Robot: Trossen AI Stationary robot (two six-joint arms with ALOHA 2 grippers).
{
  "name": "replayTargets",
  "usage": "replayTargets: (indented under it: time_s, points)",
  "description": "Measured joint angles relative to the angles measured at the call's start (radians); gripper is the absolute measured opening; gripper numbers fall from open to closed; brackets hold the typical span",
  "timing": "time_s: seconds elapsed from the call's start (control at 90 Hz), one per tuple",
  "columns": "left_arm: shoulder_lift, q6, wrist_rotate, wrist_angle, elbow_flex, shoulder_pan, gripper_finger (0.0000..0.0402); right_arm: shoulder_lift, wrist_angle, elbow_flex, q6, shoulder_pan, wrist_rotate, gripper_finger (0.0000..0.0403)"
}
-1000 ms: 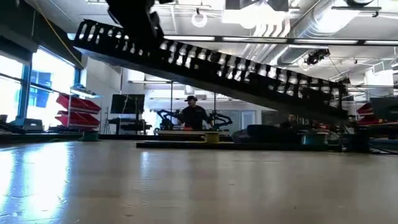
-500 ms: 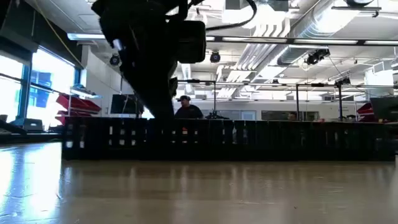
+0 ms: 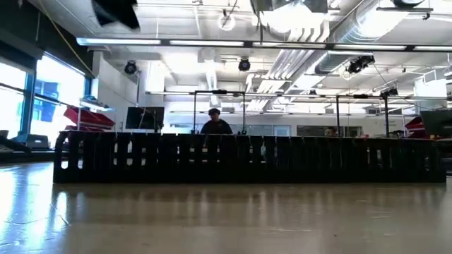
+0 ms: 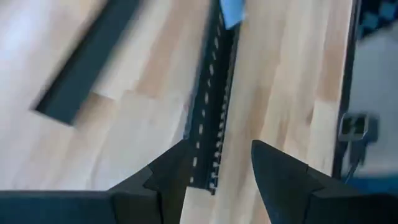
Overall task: Ziptie cables
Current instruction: Put the ziptied cables into the black cable duct
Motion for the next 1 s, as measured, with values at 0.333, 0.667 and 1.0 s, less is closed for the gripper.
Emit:
replayTargets:
  time_s: [0.333,0.667,1.0]
  points:
    - [-0.002,-0.123,-0.54,0.153,0.0,0.019,0.022,0.007,0.212,0.0,0.038,-0.055,0.006,0.0031]
    - [0.071,0.248,-0.476,0.684,-0.001,0.146,0.0312,0.007,0.296,0.0,0.06,-0.047,0.005,0.0031]
    - [0.179,0.346,-0.601,1.011,-0.001,0.187,0.0322,0.007,0.305,0.0,0.029,-0.023,0.006,0.0031]
